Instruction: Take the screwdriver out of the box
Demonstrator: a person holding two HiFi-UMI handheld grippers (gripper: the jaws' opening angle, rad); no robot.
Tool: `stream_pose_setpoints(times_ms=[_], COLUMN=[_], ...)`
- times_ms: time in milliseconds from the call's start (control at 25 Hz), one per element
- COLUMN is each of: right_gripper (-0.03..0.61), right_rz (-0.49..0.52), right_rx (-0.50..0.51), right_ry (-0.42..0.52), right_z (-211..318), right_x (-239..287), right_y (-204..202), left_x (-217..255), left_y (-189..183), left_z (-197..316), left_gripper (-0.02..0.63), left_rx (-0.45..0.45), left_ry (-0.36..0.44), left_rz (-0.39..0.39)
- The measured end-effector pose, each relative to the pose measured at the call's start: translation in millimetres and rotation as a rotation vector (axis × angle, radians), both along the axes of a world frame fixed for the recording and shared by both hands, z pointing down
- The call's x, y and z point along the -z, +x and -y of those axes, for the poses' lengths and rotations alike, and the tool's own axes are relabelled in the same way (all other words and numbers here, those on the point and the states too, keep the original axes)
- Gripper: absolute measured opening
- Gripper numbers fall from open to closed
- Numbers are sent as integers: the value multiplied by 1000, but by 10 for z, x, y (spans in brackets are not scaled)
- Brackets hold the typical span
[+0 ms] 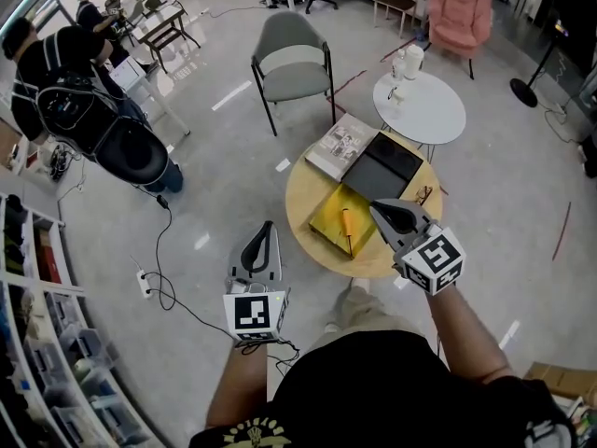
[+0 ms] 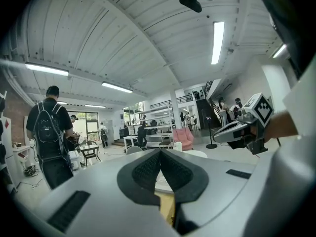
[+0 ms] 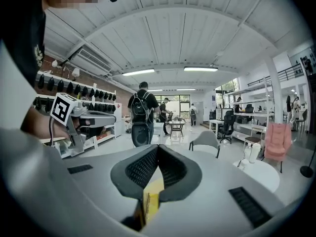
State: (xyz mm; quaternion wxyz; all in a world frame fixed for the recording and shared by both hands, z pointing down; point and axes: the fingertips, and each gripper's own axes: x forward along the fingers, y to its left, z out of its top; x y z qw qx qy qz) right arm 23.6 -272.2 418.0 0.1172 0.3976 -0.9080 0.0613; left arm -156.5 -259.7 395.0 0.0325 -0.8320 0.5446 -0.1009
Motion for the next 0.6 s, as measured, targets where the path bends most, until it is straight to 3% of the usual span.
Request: stream_pose_setpoints(times_ms=[600], right_gripper=[17], right_rz=[-52], right_rx=[-7], right_ry=[-126], right_z=[449], right_x=[-667], right_y=[32], left_x=[-416], left_y=[56], left_z=[353], left_gripper=[14], left_rx=[12], left_ry=[-77], left_rz=[-29])
